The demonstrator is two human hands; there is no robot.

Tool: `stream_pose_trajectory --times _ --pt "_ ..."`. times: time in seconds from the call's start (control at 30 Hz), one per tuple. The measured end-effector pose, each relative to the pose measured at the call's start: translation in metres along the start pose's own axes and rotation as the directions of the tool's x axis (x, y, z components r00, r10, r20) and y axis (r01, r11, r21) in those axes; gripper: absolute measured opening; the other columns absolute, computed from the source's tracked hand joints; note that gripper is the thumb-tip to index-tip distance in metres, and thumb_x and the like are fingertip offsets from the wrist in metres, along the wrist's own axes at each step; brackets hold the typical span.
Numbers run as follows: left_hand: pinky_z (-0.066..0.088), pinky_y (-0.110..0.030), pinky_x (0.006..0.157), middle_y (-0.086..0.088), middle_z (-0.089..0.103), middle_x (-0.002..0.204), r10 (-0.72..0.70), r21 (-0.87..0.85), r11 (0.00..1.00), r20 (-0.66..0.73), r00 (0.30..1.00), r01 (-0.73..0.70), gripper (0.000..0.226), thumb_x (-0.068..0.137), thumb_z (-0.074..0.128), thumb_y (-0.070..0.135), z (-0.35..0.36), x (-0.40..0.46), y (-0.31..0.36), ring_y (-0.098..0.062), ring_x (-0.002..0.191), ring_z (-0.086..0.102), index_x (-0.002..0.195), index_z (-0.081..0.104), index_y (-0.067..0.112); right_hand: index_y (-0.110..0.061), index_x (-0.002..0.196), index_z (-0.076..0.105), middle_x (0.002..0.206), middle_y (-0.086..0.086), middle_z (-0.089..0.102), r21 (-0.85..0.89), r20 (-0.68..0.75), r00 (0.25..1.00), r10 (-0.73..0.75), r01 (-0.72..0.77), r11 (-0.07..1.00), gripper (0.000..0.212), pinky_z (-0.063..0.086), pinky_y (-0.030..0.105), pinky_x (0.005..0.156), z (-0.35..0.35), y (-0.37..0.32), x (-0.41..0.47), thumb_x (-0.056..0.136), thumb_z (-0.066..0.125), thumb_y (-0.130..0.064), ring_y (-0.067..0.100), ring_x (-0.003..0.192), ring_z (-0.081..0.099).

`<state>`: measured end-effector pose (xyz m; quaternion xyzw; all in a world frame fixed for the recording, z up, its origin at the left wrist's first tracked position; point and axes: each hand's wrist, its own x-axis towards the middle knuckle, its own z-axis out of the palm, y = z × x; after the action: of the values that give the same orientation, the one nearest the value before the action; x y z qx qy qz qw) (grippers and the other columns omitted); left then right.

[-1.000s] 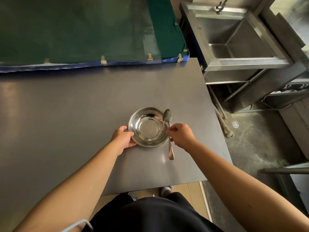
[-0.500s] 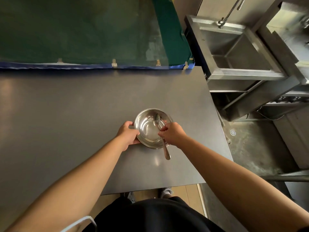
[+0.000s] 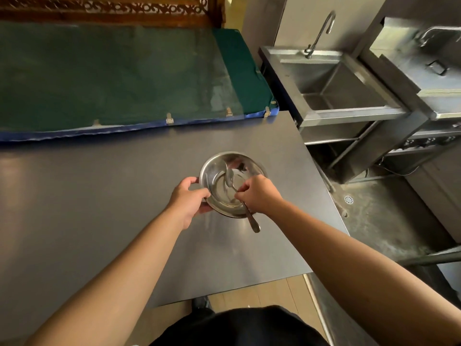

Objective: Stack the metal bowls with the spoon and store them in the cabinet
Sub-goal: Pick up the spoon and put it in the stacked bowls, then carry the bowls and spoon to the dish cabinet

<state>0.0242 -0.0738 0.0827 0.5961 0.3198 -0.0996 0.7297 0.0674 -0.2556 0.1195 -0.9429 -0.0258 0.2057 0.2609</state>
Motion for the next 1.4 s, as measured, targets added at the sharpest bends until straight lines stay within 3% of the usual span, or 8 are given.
stream_pose_trajectory --times 0.27,0.47,0.63,0.8,0.93,1.07,1.27,1.4 --pt "0.061 -0.033 0.06 -0.018 0.07 0.106 0.054 -0.011 0.998 0.038 0.998 -0.054 0.044 0.085 0.059 -0.007 0.043 -0.042 0.011 -0.017 0.061 0.073 0.122 0.055 0.017 -0.018 0.093 0.079 0.089 0.003 0.077 -0.017 -0.141 0.989 -0.044 0.042 0.999 0.012 0.058 0.034 0.077 -0.046 0.031 -0.038 0.085 0.072 -0.022 0.024 0.085 0.07" --pt "0.061 -0.033 0.059 -0.018 0.069 0.102 0.069 0.001 0.998 0.094 0.993 -0.069 0.041 0.087 0.057 -0.008 0.094 -0.089 0.008 -0.017 0.06 0.072 0.123 0.056 0.012 -0.022 0.096 0.078 0.091 0.0 0.076 0.04 -0.22 0.974 -0.044 0.054 0.998 0.014 0.055 0.03 0.074 -0.083 0.08 -0.084 0.084 0.07 -0.023 0.021 0.086 0.069" --pt "0.061 -0.032 0.058 -0.018 0.07 0.104 0.063 0.021 0.998 0.157 0.986 -0.067 0.036 0.089 0.057 -0.008 0.146 -0.129 -0.002 -0.02 0.064 0.074 0.12 0.058 0.009 -0.022 0.104 0.075 0.098 0.0 0.073 0.002 -0.408 0.908 -0.094 0.104 0.995 0.018 0.056 0.034 0.078 -0.12 0.134 -0.128 0.088 0.067 -0.022 0.022 0.088 0.067" --pt "0.06 -0.031 0.058 -0.018 0.07 0.109 0.062 0.051 0.996 0.238 0.969 -0.076 0.034 0.09 0.058 -0.006 0.199 -0.158 -0.015 -0.019 0.067 0.076 0.121 0.058 0.007 -0.014 0.115 0.071 0.111 0.007 0.062 -0.061 -0.539 0.838 -0.089 0.067 0.996 0.026 0.053 0.038 0.084 -0.158 0.2 -0.168 0.091 0.064 -0.007 0.027 0.103 0.057" --pt "0.06 -0.031 0.057 -0.018 0.071 0.105 0.061 0.081 0.993 0.308 0.949 -0.09 0.031 0.09 0.059 -0.006 0.246 -0.177 -0.027 -0.019 0.067 0.076 0.118 0.06 0.007 -0.017 0.127 0.065 0.122 0.007 0.057 0.025 -0.575 0.817 0.039 -0.03 0.999 0.04 0.05 0.035 0.091 -0.181 0.253 -0.201 0.089 0.067 -0.007 0.026 0.112 0.054" --pt "0.06 -0.029 0.055 -0.014 0.072 0.095 0.048 0.117 0.988 0.393 0.918 -0.102 0.029 0.088 0.058 -0.008 0.301 -0.199 -0.042 -0.019 0.063 0.075 0.113 0.06 0.008 -0.02 0.123 0.067 0.118 0.003 0.064 0.207 -0.586 0.774 0.24 -0.144 0.968 0.037 0.039 0.024 0.081 -0.201 0.31 -0.235 0.086 0.069 -0.015 0.022 0.104 0.06" --pt "0.06 -0.03 0.053 -0.011 0.075 0.085 -0.009 0.218 0.968 0.517 0.856 -0.121 0.028 0.09 0.058 -0.008 0.383 -0.226 -0.058 -0.019 0.062 0.075 0.112 0.061 0.009 -0.011 0.099 0.075 0.086 0.005 0.075 0.561 -0.518 0.686 0.511 -0.178 0.809 0.017 0.064 0.04 0.067 -0.222 0.38 -0.288 0.083 0.074 -0.008 0.02 0.071 0.075" --pt "0.061 -0.03 0.054 -0.015 0.073 0.089 -0.056 0.287 0.945 0.612 0.788 -0.155 0.029 0.091 0.058 -0.008 0.437 -0.238 -0.063 -0.02 0.063 0.074 0.117 0.06 0.004 -0.01 0.093 0.076 0.081 0.008 0.077 0.689 -0.484 0.625 0.613 -0.159 0.707 0.014 0.063 0.034 0.055 -0.232 0.421 -0.314 0.082 0.075 -0.001 0.017 0.061 0.075"
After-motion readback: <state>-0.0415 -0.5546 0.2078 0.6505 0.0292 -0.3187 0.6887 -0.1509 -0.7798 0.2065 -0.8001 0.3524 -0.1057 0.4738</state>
